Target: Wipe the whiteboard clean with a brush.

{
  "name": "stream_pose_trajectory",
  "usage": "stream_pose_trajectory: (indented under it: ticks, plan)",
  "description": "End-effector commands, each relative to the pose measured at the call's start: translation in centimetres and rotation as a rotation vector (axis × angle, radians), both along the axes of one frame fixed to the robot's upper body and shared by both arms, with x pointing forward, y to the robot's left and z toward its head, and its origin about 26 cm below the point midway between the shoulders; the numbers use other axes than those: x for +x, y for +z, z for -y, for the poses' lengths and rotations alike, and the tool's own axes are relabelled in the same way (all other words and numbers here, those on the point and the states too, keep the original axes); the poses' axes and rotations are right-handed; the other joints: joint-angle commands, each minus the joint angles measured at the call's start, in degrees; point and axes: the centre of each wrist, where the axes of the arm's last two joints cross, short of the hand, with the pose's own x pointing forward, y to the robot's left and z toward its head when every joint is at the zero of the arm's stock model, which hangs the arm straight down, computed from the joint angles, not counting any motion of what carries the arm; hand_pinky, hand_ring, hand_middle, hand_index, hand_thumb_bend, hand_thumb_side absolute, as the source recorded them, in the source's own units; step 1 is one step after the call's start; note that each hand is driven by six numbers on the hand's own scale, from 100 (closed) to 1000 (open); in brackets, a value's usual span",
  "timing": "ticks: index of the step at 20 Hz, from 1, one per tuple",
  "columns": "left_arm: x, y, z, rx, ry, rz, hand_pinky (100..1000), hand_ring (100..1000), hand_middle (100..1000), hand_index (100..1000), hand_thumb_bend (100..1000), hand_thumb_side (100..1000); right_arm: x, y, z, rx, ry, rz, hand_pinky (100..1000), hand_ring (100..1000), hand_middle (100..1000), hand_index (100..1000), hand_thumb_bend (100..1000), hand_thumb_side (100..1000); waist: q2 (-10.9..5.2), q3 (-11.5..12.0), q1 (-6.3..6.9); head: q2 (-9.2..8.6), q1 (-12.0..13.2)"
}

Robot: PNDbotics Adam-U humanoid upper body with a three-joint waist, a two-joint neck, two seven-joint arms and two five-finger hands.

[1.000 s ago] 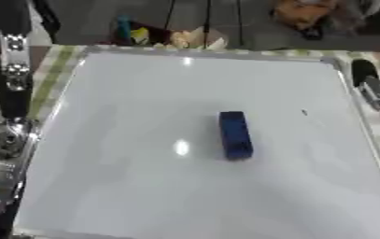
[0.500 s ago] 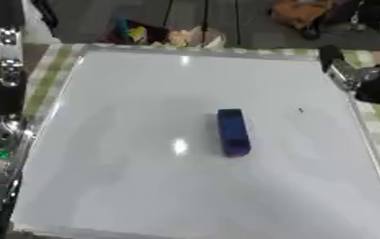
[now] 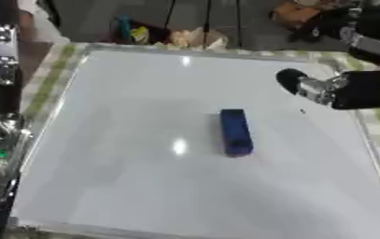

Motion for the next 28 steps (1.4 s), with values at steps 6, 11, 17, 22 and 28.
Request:
stream_pose_trajectory:
  ticks: [6,11,17,22,28]
  plan:
    - [-0.4,0.9,0.4,0.002,-0.023,0.032,870,918,916,976,276,1000,2.1,-0.1,-1.0,-0.006,-0.037,-0.103,847,901,834,905,377,1000,-1.46,0.6,0.07,0.42,-0.4]
    - [-0.4,0.9,0.5,0.000,-0.025,0.032,870,920,915,974,274,1000,4.0,-0.9,-2.3,0.041,-0.108,-0.134,852,904,829,906,366,1000,-1.48,0.7,0.24,0.10,-0.7]
    - [-0.4,0.8,0.4,0.002,-0.023,0.029,869,921,914,973,274,1000,5.7,-2.1,-4.0,0.051,-0.178,-0.139,844,899,839,902,382,1000,-1.87,0.2,0.23,-0.41,-0.7]
    - [-0.4,0.8,0.4,0.011,-0.020,0.029,869,921,913,972,276,1000,6.0,-3.4,-5.3,-0.027,-0.185,-0.145,841,900,848,908,458,1000,-2.20,-0.2,0.15,-0.98,-0.9]
    - [-0.4,0.9,0.4,0.013,-0.020,0.031,868,920,912,971,275,1000,6.2,-5.2,-6.5,-0.136,-0.195,-0.165,834,883,822,907,484,1000,-2.19,-0.3,0.07,-1.13,-1.1]
